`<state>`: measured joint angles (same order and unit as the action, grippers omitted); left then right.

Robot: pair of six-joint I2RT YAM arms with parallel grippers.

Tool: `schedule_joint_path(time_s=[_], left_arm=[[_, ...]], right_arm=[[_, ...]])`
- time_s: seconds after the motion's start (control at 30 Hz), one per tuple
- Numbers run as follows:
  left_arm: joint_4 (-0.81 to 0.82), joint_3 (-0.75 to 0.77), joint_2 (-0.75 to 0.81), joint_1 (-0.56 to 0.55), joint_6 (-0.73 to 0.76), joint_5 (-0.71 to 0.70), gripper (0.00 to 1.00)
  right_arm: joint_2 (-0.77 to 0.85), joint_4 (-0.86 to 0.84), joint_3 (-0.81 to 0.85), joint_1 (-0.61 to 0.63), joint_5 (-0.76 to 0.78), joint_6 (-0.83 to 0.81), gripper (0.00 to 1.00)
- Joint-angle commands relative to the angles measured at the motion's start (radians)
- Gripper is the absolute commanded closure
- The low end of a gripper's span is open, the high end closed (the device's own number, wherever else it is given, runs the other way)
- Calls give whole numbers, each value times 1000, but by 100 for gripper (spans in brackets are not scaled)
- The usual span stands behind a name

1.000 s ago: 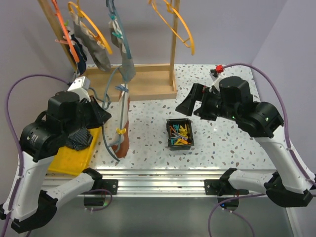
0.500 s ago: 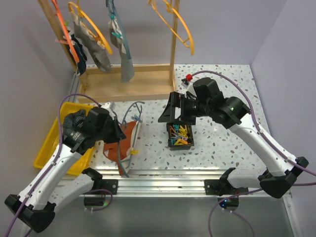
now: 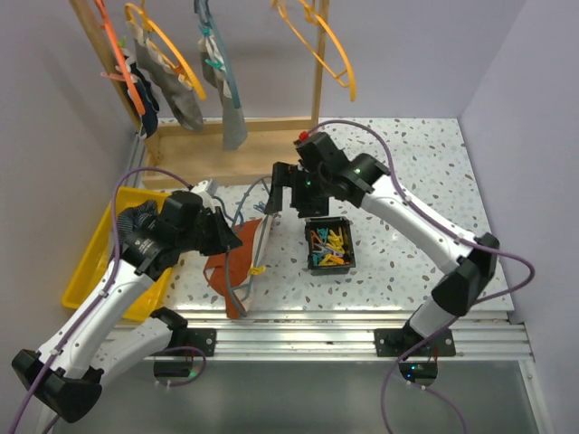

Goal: Remove the underwear clipped to the hanger
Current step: Remove the underwear from the hanger.

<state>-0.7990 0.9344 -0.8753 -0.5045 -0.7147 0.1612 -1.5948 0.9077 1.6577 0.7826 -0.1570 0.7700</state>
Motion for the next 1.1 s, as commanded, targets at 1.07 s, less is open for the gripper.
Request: schedule_joint_path(time_s=[1.07], left_arm=[[-34, 67, 61, 3, 4, -101, 100]], right_arm=[[-186, 342, 229, 107, 654, 63, 2]])
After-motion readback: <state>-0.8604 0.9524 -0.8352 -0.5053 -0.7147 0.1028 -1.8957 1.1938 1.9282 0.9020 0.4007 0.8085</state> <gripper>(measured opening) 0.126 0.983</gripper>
